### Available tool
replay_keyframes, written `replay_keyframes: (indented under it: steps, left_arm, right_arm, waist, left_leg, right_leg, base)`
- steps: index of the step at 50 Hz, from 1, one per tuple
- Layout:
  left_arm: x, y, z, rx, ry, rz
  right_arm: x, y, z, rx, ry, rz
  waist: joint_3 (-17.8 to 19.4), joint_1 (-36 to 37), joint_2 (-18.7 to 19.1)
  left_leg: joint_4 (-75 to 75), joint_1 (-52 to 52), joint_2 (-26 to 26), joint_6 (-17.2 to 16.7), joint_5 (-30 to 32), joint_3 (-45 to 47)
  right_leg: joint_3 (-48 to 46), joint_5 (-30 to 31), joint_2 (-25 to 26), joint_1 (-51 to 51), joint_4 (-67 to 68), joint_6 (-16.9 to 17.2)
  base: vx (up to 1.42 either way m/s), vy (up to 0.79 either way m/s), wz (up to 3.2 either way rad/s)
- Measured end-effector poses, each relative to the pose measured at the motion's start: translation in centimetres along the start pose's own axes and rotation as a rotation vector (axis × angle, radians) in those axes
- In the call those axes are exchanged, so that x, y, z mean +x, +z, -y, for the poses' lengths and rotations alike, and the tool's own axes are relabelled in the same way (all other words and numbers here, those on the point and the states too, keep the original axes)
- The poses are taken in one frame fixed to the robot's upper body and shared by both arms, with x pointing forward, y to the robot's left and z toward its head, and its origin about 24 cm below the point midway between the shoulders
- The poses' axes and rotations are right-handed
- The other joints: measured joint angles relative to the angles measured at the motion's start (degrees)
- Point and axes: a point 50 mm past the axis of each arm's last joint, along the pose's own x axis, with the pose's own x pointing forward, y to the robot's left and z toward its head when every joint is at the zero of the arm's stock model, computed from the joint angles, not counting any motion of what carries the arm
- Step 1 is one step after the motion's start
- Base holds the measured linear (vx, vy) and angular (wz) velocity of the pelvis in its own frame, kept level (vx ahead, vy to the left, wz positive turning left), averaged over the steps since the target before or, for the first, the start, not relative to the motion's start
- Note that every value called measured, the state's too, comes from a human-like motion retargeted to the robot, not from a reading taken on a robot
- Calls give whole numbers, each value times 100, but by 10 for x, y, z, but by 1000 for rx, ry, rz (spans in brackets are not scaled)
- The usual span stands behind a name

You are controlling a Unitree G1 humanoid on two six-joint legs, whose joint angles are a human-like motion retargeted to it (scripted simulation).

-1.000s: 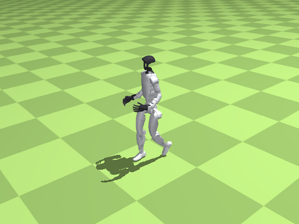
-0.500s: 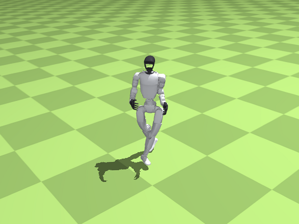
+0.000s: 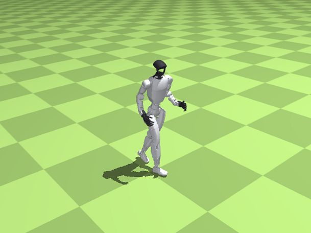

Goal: Walk run

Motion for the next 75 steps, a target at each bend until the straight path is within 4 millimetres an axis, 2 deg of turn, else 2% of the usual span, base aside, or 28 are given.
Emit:
replay_keyframes:
  steps: [3, 6, 10, 12, 15, 18, 23, 26, 30, 33, 35, 37, 40, 43, 46, 50, 52, 55, 57, 58, 60, 62, 65, 67, 70, 72, 73, 75]
  left_arm:
    - [-25, -18, -3, 5, 55, -106]
    - [-65, -44, -2, 35, 110, -286]
    - [-132, -75, 6, 75, 192, -578]
    - [-161, -84, 13, 59, 258, -701]
    - [-195, -90, 26, -4, 360, -828]
    - [-228, -89, 29, -23, 480, -935]
    - [-268, -78, 17, 92, 470, -1066]
    - [-279, -77, 21, 105, 459, -1129]
    - [-258, -83, 34, 43, 688, -1039]
    - [-225, -91, 36, -18, 859, -926]
    - [-186, -95, 27, -46, 841, -806]
    - [-128, -93, 7, -22, 749, -647]
    - [-11, -61, -24, -22, 558, -304]
    - [77, 3, -25, -112, 367, 64]
    - [100, 52, -25, -150, 221, 286]
    - [65, 62, -47, -40, 157, 280]
    - [32, 45, -54, 17, 174, 168]
    - [-24, 8, -50, 23, 264, -53]
    - [-69, -23, -35, -31, 310, -238]
    - [-95, -37, -27, -55, 327, -345]
    - [-171, -62, -5, -75, 363, -625]
    - [-233, -79, 30, -73, 375, -898]
    - [-323, -60, 69, -190, 408, -1223]
    - [-344, -45, 70, -189, 408, -1262]
    - [-348, -30, 43, -51, 473, -1212]
    - [-334, -32, 28, 5, 525, -1130]
    - [-320, -36, 20, 19, 535, -1072]
    - [-276, -49, 3, 30, 517, -924]
  right_arm:
    - [3, 1, 3, -39, 25, -1]
    - [5, 2, 8, -70, 15, -1]
    - [11, 4, 1, -33, -15, 17]
    - [25, 16, -6, -6, -8, 71]
    - [57, 50, -8, -4, -8, 205]
    - [86, 96, -4, -26, -15, 380]
    - [114, 187, 6, -65, -62, 688]
    - [120, 223, 33, -106, -125, 800]
    - [125, 202, 49, -110, -139, 706]
    - [123, 120, 44, -89, -116, 372]
    - [101, 52, 43, -75, -100, 108]
    - [65, -15, 26, -4, -69, -176]
    - [-22, -95, -8, 188, 15, -590]
    - [-142, -136, -29, 350, 32, -920]
    - [-236, -139, -28, 437, 2, -1103]
    - [-292, -129, -2, 416, -150, -1145]
    - [-280, -127, 17, 348, -287, -1050]
    - [-207, -124, 30, 299, -415, -786]
    - [-134, -109, 35, 299, -413, -556]
    - [-94, -95, 37, 295, -399, -431]
    - [-22, -53, 35, 285, -355, -193]
    - [54, 19, 36, 279, -314, 103]
    - [110, 126, 23, 213, -99, 479]
    - [114, 179, 29, 122, -36, 677]
    - [102, 224, 36, -41, 35, 843]
    - [90, 222, 51, -174, 11, 811]
    - [85, 215, 60, -229, -33, 769]
    - [79, 193, 65, -272, -140, 684]
  waist:
    - [77, -168, 116]
    - [8, -345, 378]
    - [-160, -351, 644]
    - [1, -163, 630]
    - [-154, -53, 194]
    - [-19, 401, -54]
    - [639, 1383, -266]
    - [890, 2042, -268]
    - [779, 2566, -671]
    - [412, 2457, -1043]
    - [377, 2154, -1121]
    - [572, 1501, -900]
    - [828, 727, -243]
    - [737, 551, -226]
    - [463, -177, -83]
    - [304, -1161, 738]
    - [499, -1353, 1043]
    - [694, -1387, 985]
    - [577, -1136, 629]
    - [521, -845, 499]
    - [545, -404, 277]
    - [500, 174, 656]
    - [-170, 1300, 653]
    - [-256, 1895, 499]
    - [-199, 2692, -362]
    - [32, 3095, -752]
    - [202, 3179, -871]
    - [454, 3218, -827]
  left_leg:
    - [30, 361, -35, 0, 464, -3]
    - [178, 572, -1, -221, 1537, 293]
    - [1342, 171, 474, -2091, 3709, 1184]
    - [3117, -507, 757, -2842, 3729, 1796]
    - [3792, -1529, 242, -2129, 3106, 1951]
    - [3759, -2806, 384, -1710, 1939, 2570]
    - [2665, -4512, 1204, -1190, 812, 2967]
    - [1847, -5341, 1609, -972, 609, 2991]
    - [1498, -5892, 2054, -1052, 504, 3397]
    - [2227, -5586, 2278, -860, 69, 4076]
    - [2732, -5483, 1906, -774, -358, 3587]
    - [2935, -4984, 1474, -630, -810, 2968]
    - [3192, -4390, 1082, -716, -1534, 1706]
    - [2658, -3331, 829, -793, -1833, 1537]
    - [1349, -1878, 306, -772, -1086, 1091]
    - [269, -424, 1146, -1409, 2292, 1068]
    - [948, -207, 1669, -1723, 3729, 1427]
    - [2029, 9, 1505, -1080, 3729, 1718]
    - [2332, 78, 598, -1075, 3689, 1649]
    - [2639, -105, 222, -1066, 3569, 1828]
    - [4119, -742, -62, -600, 2593, 2549]
    - [6035, -2230, 843, -222, 1252, 2819]
    - [6609, -4265, 1687, -126, 196, 3273]
    - [5994, -5249, 1805, -272, 2, 3093]
    - [4016, -6053, 1787, -848, 160, 3075]
    - [2204, -5707, 1796, -1254, 238, 2957]
    - [1498, -5459, 1654, -1345, 108, 2841]
    - [367, -4897, 1659, -1485, 8, 2618]
  right_leg:
    - [-184, -188, 63, -61, -227, 132]
    - [-648, -63, -79, -17, 102, -484]
    - [-148, -794, 201, 259, 566, -998]
    - [-844, -1039, 9, 832, 433, -1075]
    - [-620, -1315, -387, 1346, -56, -901]
    - [-622, -1338, -438, 1811, -498, -801]
    - [-222, -1515, 36, 2459, -342, -1053]
    - [15, -1537, 339, 3060, -436, -1085]
    - [205, -326, 262, 3622, -690, -915]
    - [-292, 2102, -198, 3622, -404, -658]
    - [-58, 3244, -182, 3371, 621, -284]
    - [-118, 3142, 391, 2809, 2244, -390]
    - [-343, 1737, 1453, 1400, 3930, 31]
    - [-1189, 139, 451, -161, 4953, -754]
    - [-1448, -547, -654, -1371, 4624, -882]
    - [-1593, -741, -1277, -2253, 2616, -639]
    - [-1566, -838, -884, -2015, 1362, -477]
    - [-1546, -1183, -794, -1437, 504, -128]
    - [-1477, -587, -1031, -1101, 694, -824]
    - [-1224, -877, -857, -1081, 1197, -1519]
    - [-321, -1705, -654, -629, 2108, -1553]
    - [-484, -2313, -426, -139, 2296, -1551]
    - [293, -2511, 528, 884, 1452, -1822]
    - [433, -1705, 597, 1809, 731, -1577]
    - [473, 1822, -3, 3055, -211, -821]
    - [-205, 3244, -552, 3672, -93, -114]
    - [-570, 3244, -825, 3779, 586, 85]
    - [546, 3244, -177, 4094, 1227, -158]
  base:
    - [93, -5, 81]
    - [117, -5, 95]
    - [122, -42, 91]
    - [95, -31, 27]
    - [106, -30, 60]
    - [130, -39, -53]
    - [106, -40, -100]
    - [117, -31, -71]
    - [189, -8, -79]
    - [190, 1, -3]
    - [198, -12, 160]
    - [200, -45, 315]
    - [184, -73, 299]
    - [175, -90, 133]
    - [207, -106, 195]
    - [226, -141, 93]
    - [200, -124, -83]
    - [212, -124, -103]
    - [215, -110, -147]
    - [248, -123, -253]
    - [246, -104, -264]
    - [254, -63, -193]
    - [300, -46, -280]
    - [241, -12, -163]
    - [267, -26, -98]
    - [284, -21, -49]
    - [303, -15, 2]
    - [259, -27, 45]
